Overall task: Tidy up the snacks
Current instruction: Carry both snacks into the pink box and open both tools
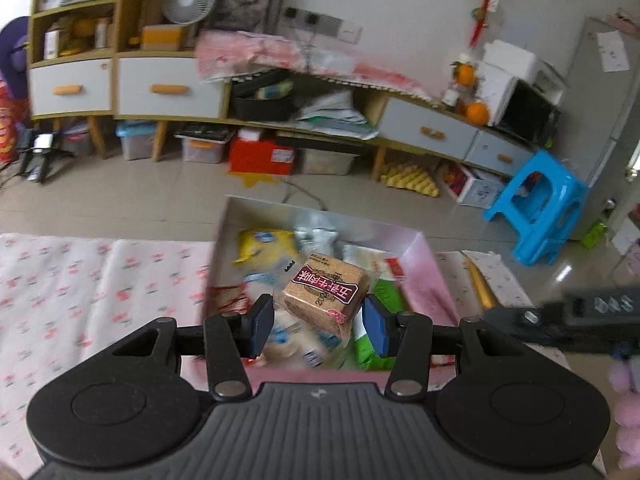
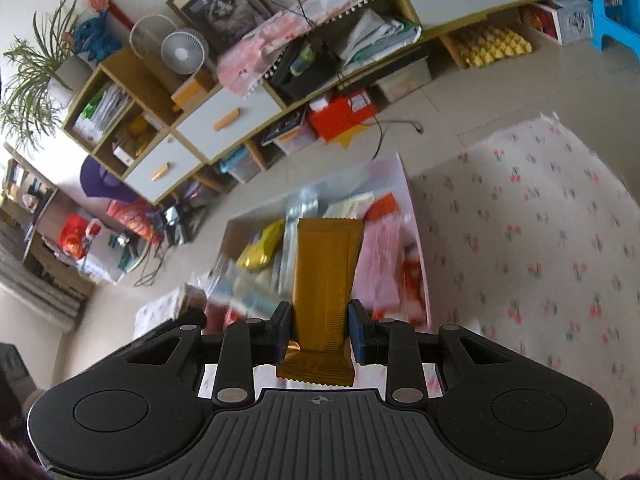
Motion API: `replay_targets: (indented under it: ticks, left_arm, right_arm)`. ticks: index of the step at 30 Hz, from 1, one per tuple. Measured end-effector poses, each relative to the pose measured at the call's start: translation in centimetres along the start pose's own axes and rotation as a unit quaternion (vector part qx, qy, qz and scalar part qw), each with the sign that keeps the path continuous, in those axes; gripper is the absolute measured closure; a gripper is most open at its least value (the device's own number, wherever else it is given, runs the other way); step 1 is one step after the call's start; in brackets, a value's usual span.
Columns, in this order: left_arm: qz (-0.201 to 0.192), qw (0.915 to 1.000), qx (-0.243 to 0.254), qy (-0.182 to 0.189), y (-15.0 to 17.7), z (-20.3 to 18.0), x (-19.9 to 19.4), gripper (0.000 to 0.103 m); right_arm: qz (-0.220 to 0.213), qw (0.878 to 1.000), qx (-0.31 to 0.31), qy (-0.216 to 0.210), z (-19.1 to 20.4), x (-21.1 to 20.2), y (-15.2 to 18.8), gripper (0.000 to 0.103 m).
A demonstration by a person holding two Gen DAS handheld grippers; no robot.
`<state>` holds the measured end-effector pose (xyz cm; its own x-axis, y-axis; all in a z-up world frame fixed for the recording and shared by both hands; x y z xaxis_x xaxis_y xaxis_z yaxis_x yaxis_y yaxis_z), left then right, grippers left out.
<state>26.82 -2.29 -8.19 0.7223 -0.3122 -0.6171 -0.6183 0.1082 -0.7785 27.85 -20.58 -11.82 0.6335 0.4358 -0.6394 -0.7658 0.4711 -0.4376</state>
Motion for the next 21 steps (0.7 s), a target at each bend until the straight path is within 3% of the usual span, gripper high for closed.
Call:
replay_targets:
  ticks: [4,8,16,21]
  left_arm:
    - [-0.005,0.9998,0.008,0.015,1.4,-0.2,2.0,0.058]
    - [0.017,0.9997,0.008,0.013,2.4,0.5,4.0,0.058]
    - [0.008,0.9996,0.023,0.016,1.9,0.7,4.3,0.057]
    - [0.012,0.9977,0.067,0.002,2.2,0.0,4.5,0.057]
  right_arm:
    - [-0.008,1.0,-0.018,0.014,-0.5,2.3,-1.6,0.075]
    - [-0.007,0.999,-0.026,0.027,-1.3,4.7,-2.4,0.075]
    - [-0.005,1.0,-0.009,0.027,-1.5,8.1,-3.2,0.075]
    - [-0.008,1.0,-0.016,0.023,-0.5,9.1,-3.1,0.075]
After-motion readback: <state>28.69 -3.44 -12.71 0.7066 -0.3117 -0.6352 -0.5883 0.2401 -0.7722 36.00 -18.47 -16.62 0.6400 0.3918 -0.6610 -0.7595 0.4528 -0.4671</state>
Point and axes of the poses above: each gripper's, at about its wrist camera, not at the fingertips, and x roughly the way its jaws point, z to its left, y to its underside, the point moved 10 cm from there along x, roughly the way its jaws point, and after that the axes turned 9 degrees about x, right-handed, at the moved point
